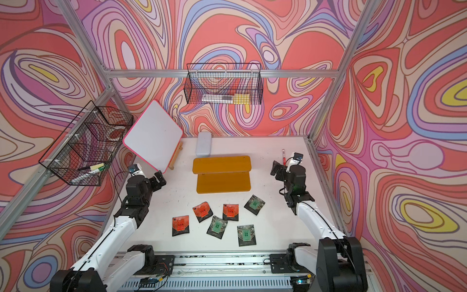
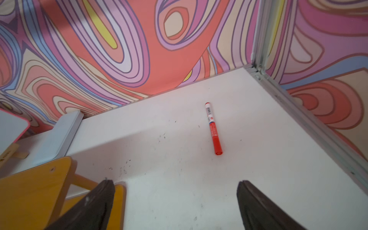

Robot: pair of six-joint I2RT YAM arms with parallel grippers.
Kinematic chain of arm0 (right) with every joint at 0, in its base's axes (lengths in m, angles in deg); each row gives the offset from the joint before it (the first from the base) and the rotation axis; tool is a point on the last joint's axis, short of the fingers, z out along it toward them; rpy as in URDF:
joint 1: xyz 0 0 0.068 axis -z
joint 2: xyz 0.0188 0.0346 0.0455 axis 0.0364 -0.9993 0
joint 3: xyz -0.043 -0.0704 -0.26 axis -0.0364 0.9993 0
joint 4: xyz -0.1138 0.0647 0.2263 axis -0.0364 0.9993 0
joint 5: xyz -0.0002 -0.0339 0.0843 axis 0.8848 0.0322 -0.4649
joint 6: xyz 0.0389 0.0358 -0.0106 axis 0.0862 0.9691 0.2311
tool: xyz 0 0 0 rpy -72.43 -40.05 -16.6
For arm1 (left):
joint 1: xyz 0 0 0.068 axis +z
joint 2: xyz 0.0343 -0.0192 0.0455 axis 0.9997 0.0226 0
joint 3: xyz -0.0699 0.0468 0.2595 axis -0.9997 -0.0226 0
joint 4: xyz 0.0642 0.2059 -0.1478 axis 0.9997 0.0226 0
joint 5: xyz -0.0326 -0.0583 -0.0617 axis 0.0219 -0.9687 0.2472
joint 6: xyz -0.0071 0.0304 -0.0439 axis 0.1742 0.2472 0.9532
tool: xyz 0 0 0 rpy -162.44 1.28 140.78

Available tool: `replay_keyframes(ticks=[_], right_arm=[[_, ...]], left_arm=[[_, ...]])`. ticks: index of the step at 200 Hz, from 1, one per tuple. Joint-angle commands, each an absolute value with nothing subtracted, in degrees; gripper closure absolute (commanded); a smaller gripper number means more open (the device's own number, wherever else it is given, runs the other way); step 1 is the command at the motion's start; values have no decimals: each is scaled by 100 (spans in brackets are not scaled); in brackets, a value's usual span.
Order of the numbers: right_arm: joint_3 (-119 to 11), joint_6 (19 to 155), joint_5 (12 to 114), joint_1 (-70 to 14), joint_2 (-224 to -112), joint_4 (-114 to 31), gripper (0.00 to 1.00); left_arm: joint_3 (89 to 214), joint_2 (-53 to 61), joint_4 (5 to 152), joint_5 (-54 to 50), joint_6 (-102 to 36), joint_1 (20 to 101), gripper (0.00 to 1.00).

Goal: Place the tea bags on the shelf by color
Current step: Pick up the tea bag from the center of the board.

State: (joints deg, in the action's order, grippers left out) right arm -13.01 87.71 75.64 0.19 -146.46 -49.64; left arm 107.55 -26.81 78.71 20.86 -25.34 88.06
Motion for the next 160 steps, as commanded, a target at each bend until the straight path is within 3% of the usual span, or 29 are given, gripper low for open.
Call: replay_keyframes(ticks=[1, 50, 160], right_arm=[[-1574, 9244, 6453, 36, -14590, -3449, 2], [-1400, 9722, 4727, -130, -14491, -3021, 2], [-1253, 10927, 5347, -2763, -14358, -2939, 2]], left_arm=[[11092, -2862, 9416, 1402, -1918, 8844, 1], [11232, -2609, 10467, -341, -1432, 8745, 1], [10863, -3108, 11994, -62, -753, 7678, 1]])
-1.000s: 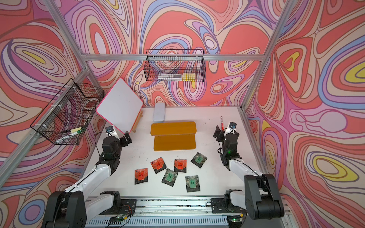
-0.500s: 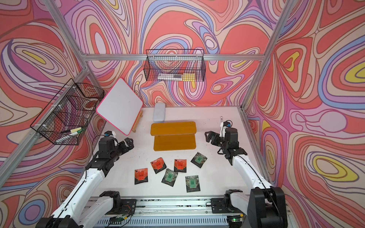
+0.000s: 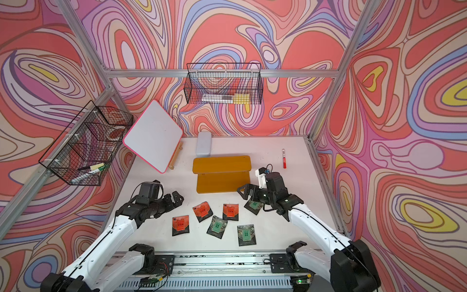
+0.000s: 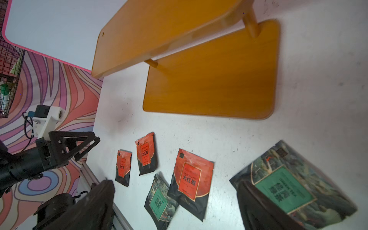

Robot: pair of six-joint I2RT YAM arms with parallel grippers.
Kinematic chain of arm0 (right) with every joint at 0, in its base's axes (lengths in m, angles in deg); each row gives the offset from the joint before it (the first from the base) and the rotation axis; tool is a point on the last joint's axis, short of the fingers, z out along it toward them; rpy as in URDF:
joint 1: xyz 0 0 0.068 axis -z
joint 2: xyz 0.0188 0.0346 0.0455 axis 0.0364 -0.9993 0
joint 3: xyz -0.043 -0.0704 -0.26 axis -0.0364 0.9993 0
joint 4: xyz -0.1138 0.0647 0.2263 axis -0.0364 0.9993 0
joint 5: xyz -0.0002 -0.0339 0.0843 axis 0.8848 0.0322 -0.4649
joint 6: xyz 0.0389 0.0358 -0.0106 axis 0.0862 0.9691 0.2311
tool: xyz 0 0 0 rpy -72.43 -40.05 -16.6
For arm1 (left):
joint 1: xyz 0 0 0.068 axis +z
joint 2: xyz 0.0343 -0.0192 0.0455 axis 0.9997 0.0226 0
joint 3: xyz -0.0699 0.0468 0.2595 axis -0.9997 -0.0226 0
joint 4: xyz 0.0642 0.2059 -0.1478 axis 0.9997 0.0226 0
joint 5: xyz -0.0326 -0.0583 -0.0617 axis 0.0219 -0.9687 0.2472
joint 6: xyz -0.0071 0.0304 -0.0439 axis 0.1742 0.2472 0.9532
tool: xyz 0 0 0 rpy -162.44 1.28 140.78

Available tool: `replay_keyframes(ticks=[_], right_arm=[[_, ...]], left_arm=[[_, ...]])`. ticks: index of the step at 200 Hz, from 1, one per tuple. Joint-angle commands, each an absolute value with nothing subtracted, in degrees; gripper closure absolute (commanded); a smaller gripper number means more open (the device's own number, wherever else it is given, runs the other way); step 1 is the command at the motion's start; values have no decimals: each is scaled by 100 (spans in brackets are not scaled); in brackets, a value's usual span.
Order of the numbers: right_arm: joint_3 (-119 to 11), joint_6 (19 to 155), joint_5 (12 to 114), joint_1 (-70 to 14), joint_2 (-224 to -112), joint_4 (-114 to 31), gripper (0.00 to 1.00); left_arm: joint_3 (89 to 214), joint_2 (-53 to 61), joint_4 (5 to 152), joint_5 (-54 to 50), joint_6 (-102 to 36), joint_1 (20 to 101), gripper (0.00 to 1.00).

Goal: Place the tea bags on the shelf by color
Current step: Pick up the tea bag from the center of the board.

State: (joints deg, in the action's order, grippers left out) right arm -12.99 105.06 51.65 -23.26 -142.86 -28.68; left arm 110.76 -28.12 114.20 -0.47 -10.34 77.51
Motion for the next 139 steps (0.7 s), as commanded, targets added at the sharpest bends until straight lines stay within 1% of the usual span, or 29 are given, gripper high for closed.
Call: replay_keyframes(ticks=[1, 15, 31, 39, 50, 75, 86, 94, 99, 119, 139], right_arm=[[-1257, 10939, 5358, -2789, -14364, -2945, 2], [-1296, 11066, 5455, -3106, -14476, -3025, 2], [-1334, 11210, 5439, -3403, -14657, -3218, 5], [-1370, 11257, 5447, -3561, -14766, -3314, 8], [-1479, 11286, 5531, -3777, -14968, -3349, 10], [-1835, 11222, 5637, -4232, -15556, -3403, 18], [-1984, 11228, 5595, -4361, -15845, -3466, 23], [-2062, 11235, 5500, -4421, -16049, -3588, 29], [-2106, 11245, 5428, -4451, -16164, -3663, 31], [-2281, 11327, 5288, -4527, -16559, -3815, 35], [-2513, 11328, 5228, -4674, -16853, -3785, 36]], left_arm=[[10861, -3123, 12002, -63, -744, 7677, 1], [10581, -3334, 12036, -149, -637, 7659, 1], [10449, -3493, 12014, -263, -522, 7612, 1], [10399, -3528, 11980, -318, -490, 7592, 1], [10376, -3525, 11961, -381, -480, 7564, 1], [10350, -3457, 11789, -573, -537, 7510, 1], [10325, -3430, 11676, -649, -550, 7491, 1], [10323, -3404, 11619, -706, -559, 7474, 1], [10315, -3390, 11598, -722, -559, 7467, 1], [10275, -3331, 11583, -728, -526, 7447, 1], [10185, -3390, 11614, -704, -439, 7422, 1]])
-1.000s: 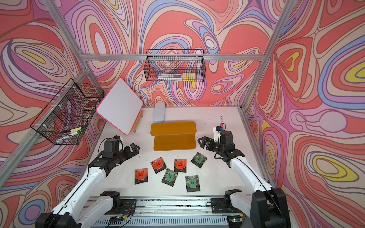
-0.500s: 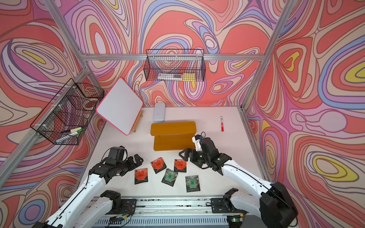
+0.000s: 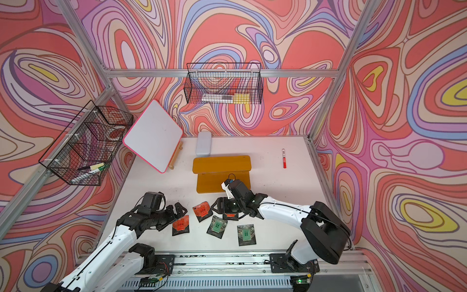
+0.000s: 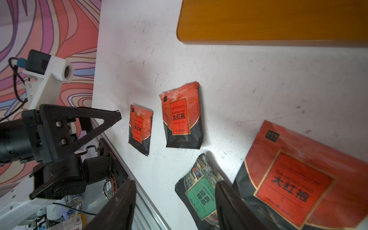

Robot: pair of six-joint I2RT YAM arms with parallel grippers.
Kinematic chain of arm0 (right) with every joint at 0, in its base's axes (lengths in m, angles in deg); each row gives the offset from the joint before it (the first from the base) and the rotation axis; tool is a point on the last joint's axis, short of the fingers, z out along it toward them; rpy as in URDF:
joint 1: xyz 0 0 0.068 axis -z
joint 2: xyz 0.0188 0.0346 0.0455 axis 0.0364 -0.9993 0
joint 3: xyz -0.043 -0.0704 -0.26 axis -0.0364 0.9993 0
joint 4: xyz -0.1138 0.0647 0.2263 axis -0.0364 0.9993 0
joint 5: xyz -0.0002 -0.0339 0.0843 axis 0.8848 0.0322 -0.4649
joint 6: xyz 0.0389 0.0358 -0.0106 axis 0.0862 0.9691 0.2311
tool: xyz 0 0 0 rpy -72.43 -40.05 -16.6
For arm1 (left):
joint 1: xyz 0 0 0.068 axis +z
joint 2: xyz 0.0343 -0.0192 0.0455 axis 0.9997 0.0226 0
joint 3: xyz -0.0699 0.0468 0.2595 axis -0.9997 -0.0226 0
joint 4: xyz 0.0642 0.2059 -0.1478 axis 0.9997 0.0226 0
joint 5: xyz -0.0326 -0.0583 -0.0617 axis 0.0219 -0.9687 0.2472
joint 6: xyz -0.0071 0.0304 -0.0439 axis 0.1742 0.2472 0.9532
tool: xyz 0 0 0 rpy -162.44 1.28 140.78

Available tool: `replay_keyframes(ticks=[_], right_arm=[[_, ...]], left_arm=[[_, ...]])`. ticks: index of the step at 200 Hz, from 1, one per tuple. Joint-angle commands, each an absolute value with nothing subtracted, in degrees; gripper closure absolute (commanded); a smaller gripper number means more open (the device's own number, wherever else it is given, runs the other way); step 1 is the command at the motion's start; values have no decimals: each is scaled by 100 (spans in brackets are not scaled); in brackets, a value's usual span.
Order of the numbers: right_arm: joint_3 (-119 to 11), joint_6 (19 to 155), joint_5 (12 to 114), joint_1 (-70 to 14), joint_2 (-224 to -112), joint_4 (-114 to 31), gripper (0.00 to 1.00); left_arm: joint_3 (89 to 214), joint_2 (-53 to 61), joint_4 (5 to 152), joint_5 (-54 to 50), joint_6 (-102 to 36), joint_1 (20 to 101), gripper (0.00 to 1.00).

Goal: Place the tea bags on the shelf by color
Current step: Pick up the tea bag from the center of the board.

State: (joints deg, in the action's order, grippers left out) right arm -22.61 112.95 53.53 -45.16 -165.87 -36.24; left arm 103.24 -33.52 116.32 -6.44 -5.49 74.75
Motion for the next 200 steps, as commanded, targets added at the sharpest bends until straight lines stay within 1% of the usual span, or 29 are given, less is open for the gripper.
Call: replay_keyframes(ticks=[1, 39, 73, 114, 139, 149, 158, 200], right_arm=[[-2529, 11332, 5228, -4689, -16868, -3777, 36], [-3041, 11478, 5189, -5098, -17421, -3699, 36], [-3284, 11738, 5190, -5301, -17813, -3886, 40], [-3667, 11895, 5097, -5508, -18128, -3829, 40], [-3773, 12082, 5044, -5568, -18462, -3916, 47], [-3814, 12127, 4988, -5582, -18545, -3964, 54], [-3866, 12158, 4944, -5580, -18611, -3944, 57], [-3900, 12240, 5017, -5671, -18708, -3836, 59]], left_arm=[[10180, -3396, 11623, -696, -433, 7421, 1], [10091, -3593, 11886, -391, -237, 7334, 1], [10012, -3536, 11832, -389, -199, 7307, 1], [9904, -3454, 11685, -453, -177, 7298, 1], [9829, -3481, 11594, -495, -131, 7289, 1], [9792, -3474, 11538, -528, -120, 7289, 2], [9757, -3464, 11485, -555, -98, 7289, 4], [9682, -3400, 11302, -645, -50, 7289, 8]])
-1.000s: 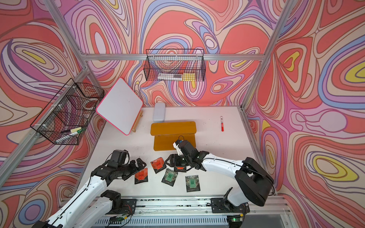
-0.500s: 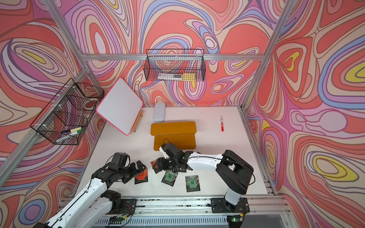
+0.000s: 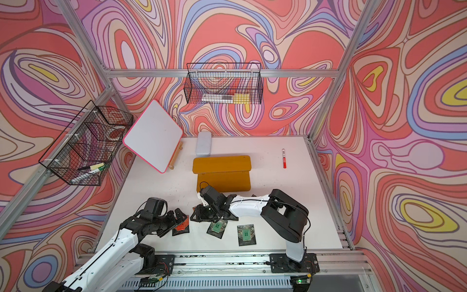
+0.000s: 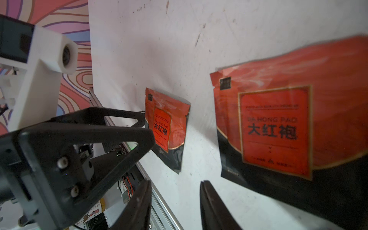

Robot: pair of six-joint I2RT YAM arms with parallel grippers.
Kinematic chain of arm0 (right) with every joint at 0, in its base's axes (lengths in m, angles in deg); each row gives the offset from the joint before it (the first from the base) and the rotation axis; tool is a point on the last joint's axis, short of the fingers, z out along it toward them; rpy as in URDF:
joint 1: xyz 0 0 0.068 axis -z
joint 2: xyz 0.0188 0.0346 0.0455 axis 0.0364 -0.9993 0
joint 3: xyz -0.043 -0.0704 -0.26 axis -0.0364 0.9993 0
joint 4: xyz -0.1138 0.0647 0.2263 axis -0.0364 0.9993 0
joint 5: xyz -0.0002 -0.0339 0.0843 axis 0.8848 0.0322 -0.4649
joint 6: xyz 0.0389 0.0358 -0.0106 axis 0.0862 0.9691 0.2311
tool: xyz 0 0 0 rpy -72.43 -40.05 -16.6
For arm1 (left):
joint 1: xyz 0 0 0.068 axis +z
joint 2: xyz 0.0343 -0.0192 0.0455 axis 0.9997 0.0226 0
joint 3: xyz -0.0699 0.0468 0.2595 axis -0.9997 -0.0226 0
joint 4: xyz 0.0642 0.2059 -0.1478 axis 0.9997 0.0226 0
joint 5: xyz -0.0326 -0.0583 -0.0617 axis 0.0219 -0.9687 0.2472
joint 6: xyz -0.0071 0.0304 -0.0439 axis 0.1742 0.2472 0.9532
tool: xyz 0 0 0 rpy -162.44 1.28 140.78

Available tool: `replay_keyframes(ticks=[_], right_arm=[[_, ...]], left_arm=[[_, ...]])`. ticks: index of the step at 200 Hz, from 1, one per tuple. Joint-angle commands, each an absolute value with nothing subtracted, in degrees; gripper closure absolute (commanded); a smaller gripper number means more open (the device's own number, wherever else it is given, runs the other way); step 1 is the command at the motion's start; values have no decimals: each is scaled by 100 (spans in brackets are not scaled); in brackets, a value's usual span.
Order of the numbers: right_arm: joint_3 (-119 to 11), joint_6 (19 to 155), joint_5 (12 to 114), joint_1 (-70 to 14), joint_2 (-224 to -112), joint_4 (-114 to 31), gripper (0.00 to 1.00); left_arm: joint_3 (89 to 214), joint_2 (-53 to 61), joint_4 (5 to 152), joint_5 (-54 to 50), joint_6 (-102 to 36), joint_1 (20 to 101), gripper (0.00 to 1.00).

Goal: Place the tea bags on the shelf by color
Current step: Pick up the tea bag from the center of the board.

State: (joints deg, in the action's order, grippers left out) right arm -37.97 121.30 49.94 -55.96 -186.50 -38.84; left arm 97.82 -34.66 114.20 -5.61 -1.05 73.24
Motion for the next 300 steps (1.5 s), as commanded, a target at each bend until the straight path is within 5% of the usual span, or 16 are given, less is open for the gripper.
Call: replay_keyframes(ticks=[1, 101, 300], right_arm=[[-3899, 12250, 5021, -5672, -18710, -3837, 59], [-3945, 12657, 5061, -5673, -19062, -3900, 64], [-4118, 12795, 5149, -5672, -19350, -3876, 66]], left_arm=[[9682, -3396, 11300, -653, -45, 7289, 8], [9512, -3517, 11101, -818, 64, 7280, 16], [9327, -3903, 10893, -1047, 213, 7280, 16]])
